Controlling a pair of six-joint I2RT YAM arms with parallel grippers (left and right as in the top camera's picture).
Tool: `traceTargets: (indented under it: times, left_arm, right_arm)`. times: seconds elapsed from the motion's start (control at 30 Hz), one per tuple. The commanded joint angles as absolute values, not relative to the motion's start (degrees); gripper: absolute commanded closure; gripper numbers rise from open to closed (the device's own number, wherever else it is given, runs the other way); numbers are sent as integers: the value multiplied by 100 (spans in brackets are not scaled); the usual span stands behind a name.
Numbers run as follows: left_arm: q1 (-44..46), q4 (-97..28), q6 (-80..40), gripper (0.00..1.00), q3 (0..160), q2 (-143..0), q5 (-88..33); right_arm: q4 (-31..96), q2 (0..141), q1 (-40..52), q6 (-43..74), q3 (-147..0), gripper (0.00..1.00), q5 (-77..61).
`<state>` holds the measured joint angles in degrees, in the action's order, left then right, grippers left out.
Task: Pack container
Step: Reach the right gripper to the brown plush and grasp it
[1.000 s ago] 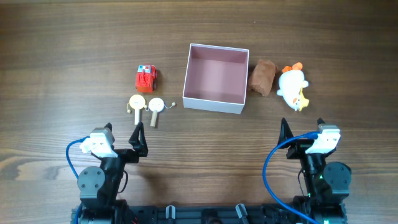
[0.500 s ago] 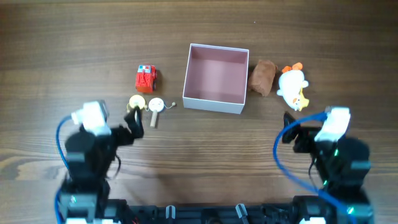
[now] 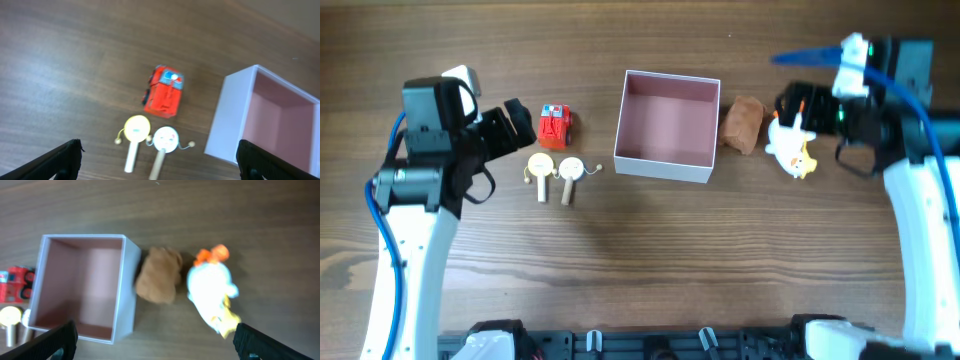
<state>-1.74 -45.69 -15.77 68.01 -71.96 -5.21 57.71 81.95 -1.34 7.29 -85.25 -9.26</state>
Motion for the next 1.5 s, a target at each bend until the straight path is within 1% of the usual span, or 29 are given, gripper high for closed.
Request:
traceTargets:
  times: [0.0,0.17,0.27,0.37,0.53,0.6,0.67,0.83,1.03,1.17,1.33,1.4,1.47]
  left_arm:
    - [-443,-4637,-1525,0,6945,-7487,-440]
    - [-543,-4685,-1525,0,6943,-7583,-443]
    - [-543,-4724,-1527,0,6943,-7585,-443]
    - [-543,-4724,-1527,0,6943,-7585,-445]
    - [-543,-4724,-1527,1,6943,-7585,-443]
    - [-543,-4724,-1527,0,6943,-7585,-443]
    - [-543,-4724,-1527,0,6943,-7585,-445]
    - [-543,-4724,-1527,0,6943,-7585,-443]
    - [-543,-4724,-1527,0,6943,-7585,-445]
    - [-543,-4724,-1527,0,6943,-7585,-443]
    - [-543,-4724,-1527,0,6943,-7585,-445]
    - [-543,-4724,-1527,0,6943,-7585,-445]
    - [-543,-4724,-1527,0,6943,-7585,-443]
  right_arm:
    - [5559,8672,-154,744,-8803,0,-1072]
    - [5465,9279,-161,729,-8803,0,-49]
    - [5492,9830,-163,309,-8803,0,43]
    - [5505,10256,-183,285,-8803,3,38]
    - [5345,10580,-185,287,-8801,2,-805]
    - [5242,10641,-178,320,-8803,3,-1293]
    - [5131,10665,-178,604,-8801,8,-1538]
    - [4945,10676,-130,1667,-8790,15,-1535]
    - [4689,10962,215,1824,-8764,16,-1466]
    - [4661,11408,445,2147,-8764,15,-1035]
    - [4650,12003,471,2414,-8764,17,-1013]
    - [4652,12169,471,2412,-8764,19,-1011]
    - [4639,12322,471,2414,-8764,26,-1011]
